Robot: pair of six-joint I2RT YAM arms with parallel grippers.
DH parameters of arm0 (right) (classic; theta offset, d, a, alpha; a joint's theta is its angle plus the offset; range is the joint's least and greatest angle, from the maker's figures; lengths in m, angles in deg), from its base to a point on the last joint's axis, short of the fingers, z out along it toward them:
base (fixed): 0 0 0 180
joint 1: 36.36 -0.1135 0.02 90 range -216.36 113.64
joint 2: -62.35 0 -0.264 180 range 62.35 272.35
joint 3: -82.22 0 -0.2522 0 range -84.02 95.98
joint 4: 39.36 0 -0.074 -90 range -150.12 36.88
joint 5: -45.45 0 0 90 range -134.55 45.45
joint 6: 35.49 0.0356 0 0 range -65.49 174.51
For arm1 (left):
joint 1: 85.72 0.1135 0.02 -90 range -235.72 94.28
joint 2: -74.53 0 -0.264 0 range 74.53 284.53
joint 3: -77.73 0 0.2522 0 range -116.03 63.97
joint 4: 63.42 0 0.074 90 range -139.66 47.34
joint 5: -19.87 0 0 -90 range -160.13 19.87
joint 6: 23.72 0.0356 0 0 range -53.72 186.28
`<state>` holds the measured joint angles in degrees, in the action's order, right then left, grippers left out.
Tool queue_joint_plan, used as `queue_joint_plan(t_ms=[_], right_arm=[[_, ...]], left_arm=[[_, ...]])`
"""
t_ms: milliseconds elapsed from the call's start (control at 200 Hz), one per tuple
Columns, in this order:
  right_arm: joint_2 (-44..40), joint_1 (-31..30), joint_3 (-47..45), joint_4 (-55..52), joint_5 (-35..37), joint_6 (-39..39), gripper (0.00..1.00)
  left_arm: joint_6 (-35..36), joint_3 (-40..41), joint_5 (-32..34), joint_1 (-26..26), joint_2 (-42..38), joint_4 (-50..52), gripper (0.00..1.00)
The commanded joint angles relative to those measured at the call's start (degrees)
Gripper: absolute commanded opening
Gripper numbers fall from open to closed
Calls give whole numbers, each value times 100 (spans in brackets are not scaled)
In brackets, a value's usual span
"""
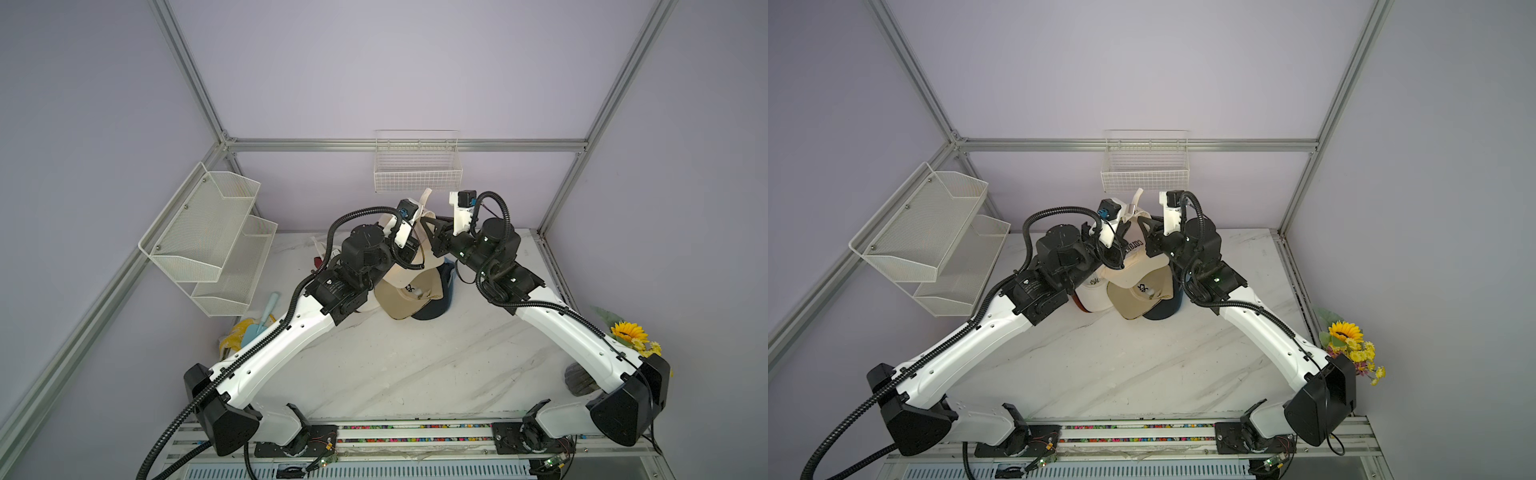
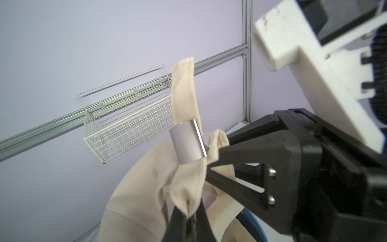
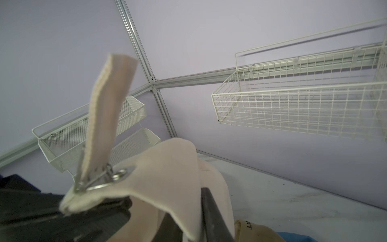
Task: Open the adjustable buckle of the baseball cap
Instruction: Pull the adjustable strap on the baseball cap.
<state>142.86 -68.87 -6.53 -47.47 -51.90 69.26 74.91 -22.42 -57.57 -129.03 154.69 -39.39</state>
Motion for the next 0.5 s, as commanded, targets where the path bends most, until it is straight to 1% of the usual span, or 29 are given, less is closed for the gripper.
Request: queue_joint_plan(t_ms=[0, 70, 135, 150, 180, 305, 400, 495], right_arm=[[-167, -10, -79, 197, -275, -19, 26], [-167, -24, -64, 159, -375, -71, 31], [-167, -20, -76, 147, -394, -109, 33], [-167, -18, -81, 154, -390, -119, 33], [-167, -20, -93, 156, -390, -136, 33], [-168, -27, -87, 156, -412, -231, 38], [-169, -27, -53, 72, -310, -428, 43], [-175, -28, -46, -54, -170, -668, 46]], left_arm=[[19, -351, -161, -12, 22, 173, 0], [1, -381, -184, -3, 23, 228, 0], [-18, -410, -238, -10, 26, 259, 0], [-24, -417, -261, -5, 193, 268, 0], [-27, -454, -294, -4, 223, 304, 0], [-36, -645, -427, -8, 308, 506, 0], [-31, -660, -534, -10, 274, 569, 0], [-45, -643, -573, -7, 190, 603, 0]])
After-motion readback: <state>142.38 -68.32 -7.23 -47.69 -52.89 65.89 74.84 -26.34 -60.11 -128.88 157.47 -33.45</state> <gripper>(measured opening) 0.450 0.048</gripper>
